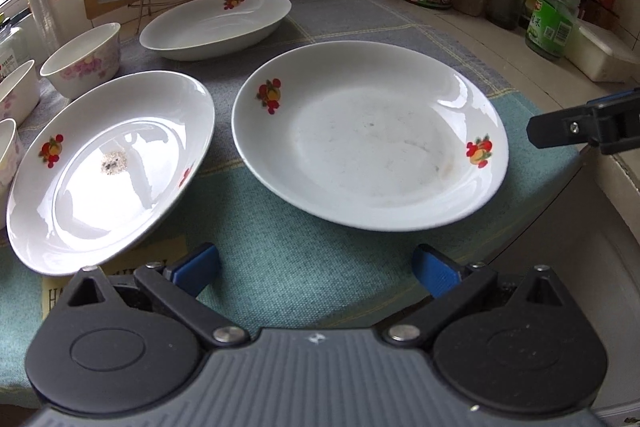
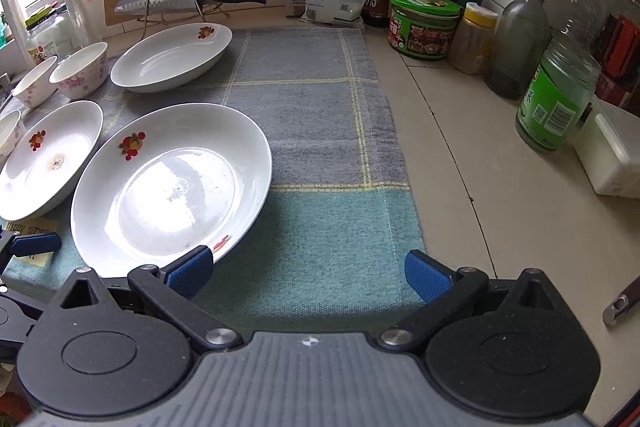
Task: Organize plates and bowls
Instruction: 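Grasp the plate rim with the right gripper and lift it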
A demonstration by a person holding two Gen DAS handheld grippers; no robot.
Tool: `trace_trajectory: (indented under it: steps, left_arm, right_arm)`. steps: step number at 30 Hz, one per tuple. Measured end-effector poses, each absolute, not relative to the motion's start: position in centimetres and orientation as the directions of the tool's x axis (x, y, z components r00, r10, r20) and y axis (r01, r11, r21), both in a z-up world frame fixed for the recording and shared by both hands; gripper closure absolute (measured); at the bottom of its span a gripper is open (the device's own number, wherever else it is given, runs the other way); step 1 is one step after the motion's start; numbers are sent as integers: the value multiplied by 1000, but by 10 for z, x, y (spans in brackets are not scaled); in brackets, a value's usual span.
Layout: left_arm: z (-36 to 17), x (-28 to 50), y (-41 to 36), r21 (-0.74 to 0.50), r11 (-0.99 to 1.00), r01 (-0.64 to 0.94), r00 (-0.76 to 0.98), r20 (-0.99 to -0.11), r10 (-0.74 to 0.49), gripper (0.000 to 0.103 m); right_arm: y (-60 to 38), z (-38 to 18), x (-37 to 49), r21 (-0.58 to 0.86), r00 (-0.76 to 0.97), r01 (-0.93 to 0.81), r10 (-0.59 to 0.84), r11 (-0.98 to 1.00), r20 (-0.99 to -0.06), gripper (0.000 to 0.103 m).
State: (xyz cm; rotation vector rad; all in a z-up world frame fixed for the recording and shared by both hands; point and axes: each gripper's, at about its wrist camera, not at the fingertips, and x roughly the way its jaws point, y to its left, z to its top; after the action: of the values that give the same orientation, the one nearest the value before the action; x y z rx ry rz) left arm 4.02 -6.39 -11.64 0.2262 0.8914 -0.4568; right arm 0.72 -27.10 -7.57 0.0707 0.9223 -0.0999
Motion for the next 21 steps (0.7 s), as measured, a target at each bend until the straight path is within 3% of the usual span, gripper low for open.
trace_trajectory:
  steps: [21]
  left_arm:
    - [-122, 50, -72, 10, 822, 570, 558, -738, -378, 0]
  right_arm:
    - [-280, -80, 25, 79, 607, 76, 16, 994, -795, 0]
